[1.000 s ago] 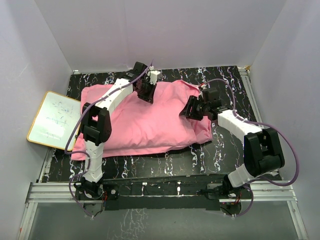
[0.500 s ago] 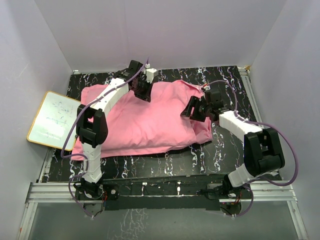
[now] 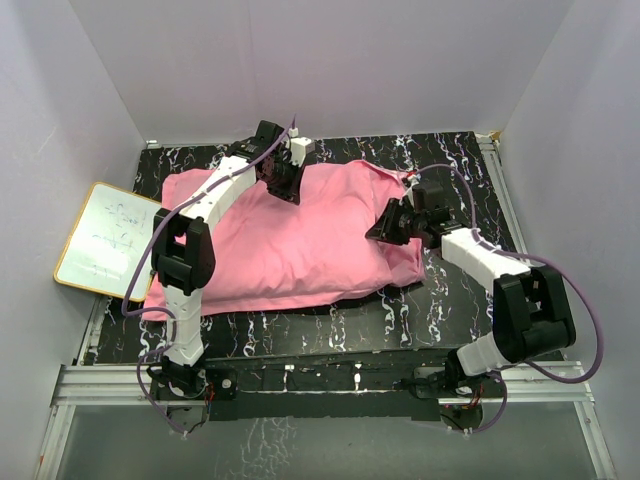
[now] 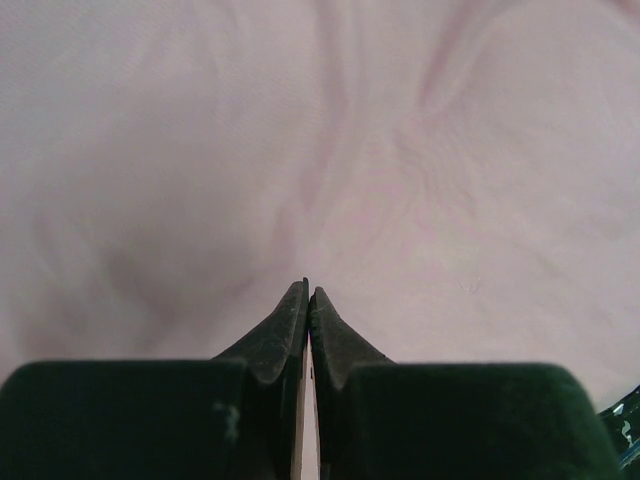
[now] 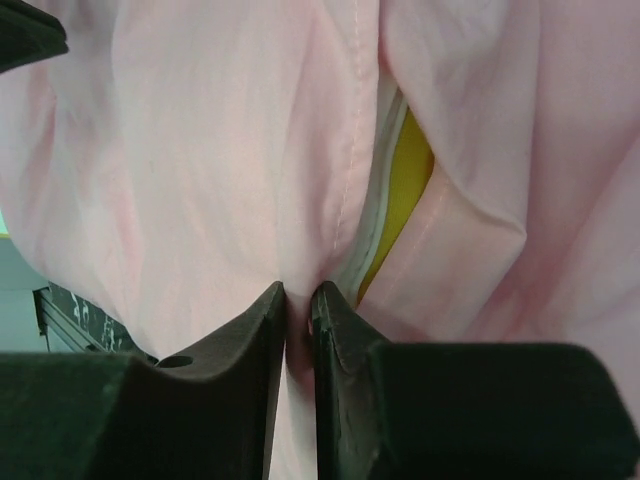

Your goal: Remove the pillowcase from the pillow

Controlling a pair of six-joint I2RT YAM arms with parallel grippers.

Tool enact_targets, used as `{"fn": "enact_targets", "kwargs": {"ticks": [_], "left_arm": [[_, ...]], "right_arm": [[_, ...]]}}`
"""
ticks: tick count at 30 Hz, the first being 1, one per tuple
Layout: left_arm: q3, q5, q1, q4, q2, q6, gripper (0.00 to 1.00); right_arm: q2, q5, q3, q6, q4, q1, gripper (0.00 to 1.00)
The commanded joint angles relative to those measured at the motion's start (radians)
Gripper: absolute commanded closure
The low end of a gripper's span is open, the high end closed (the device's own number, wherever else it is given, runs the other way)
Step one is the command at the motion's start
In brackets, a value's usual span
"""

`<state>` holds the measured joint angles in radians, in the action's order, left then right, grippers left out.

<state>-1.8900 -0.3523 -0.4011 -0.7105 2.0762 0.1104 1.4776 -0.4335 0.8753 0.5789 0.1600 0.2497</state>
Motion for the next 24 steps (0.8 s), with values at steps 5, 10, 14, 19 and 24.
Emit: {"fn": "enact_targets", "kwargs": {"ticks": [5, 10, 14, 19, 24], "left_arm": [[-0.021, -0.024, 0.004, -0.010, -0.053, -0.014, 1.00], [-0.040, -0.033, -0.002, -0.014, -0.055, -0.022, 1.00], [-0.104, -0.077, -0.010, -0.037, -0.029, -0.053, 1.00], [-0.194, -0.134, -0.037, -0.077, 0.012, -0.069, 0.99], [-0.290, -0.178, -0.053, -0.112, 0.067, -0.088, 0.95]], "right_arm": [[-0.069, 0.095, 0.089, -0.032, 0.013, 0.070, 0.83], [-0.074, 0.133, 0.122, -0.042, 0.020, 0.142, 0.88], [-0.085, 0.145, 0.159, -0.051, 0.018, 0.201, 0.89], [-0.127, 0.137, 0.178, -0.048, -0.001, 0.221, 0.88], [-0.123, 0.078, 0.133, -0.009, -0.069, 0.230, 0.92]]}}
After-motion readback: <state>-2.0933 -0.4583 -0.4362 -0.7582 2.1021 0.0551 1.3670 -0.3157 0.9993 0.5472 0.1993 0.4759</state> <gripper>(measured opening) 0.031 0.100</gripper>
